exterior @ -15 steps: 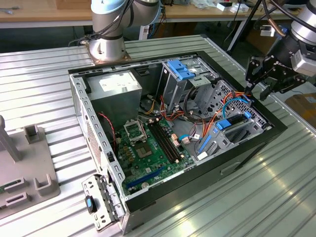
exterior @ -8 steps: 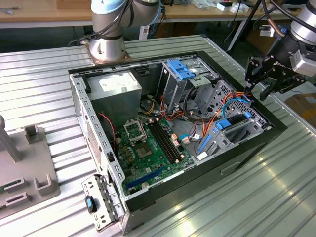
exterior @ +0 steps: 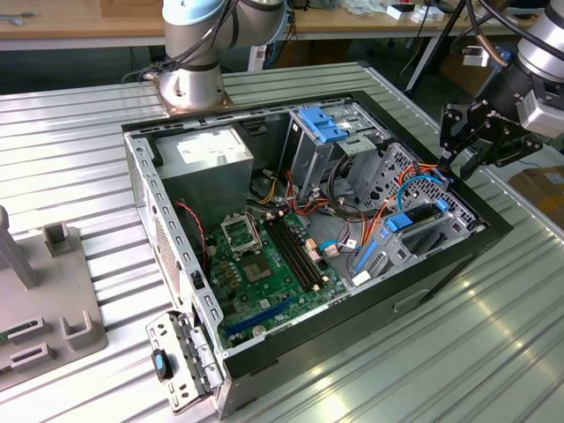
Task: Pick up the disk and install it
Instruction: 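Insert the first disk wire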
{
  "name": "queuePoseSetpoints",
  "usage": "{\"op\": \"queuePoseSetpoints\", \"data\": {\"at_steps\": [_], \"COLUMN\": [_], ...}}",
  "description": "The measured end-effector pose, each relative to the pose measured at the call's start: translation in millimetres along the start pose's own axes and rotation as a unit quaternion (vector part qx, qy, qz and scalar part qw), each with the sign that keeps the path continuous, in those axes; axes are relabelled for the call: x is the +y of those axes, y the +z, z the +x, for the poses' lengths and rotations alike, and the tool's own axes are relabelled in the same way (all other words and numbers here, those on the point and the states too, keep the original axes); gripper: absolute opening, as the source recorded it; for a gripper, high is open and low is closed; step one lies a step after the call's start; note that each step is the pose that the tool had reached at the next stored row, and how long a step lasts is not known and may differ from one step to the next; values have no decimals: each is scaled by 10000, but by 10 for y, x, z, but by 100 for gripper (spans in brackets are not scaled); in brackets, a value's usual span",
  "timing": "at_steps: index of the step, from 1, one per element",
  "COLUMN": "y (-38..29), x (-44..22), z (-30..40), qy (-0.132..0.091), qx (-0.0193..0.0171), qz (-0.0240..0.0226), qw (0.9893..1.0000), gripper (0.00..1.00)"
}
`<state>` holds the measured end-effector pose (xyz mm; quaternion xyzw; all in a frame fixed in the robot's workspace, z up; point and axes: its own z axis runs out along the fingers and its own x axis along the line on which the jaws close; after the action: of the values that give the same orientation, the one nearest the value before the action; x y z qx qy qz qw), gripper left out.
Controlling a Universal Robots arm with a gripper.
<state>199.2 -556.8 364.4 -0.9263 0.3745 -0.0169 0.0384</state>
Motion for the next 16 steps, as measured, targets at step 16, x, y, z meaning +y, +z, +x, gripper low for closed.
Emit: {"op": "queuePoseSetpoints", "data": {"at_steps": [16], "y": [4], "x": [-20], "z": [-36], "qy": [-287], "qx": [-22], "qz": [1], "qw": [9996], "gripper": [42]}}
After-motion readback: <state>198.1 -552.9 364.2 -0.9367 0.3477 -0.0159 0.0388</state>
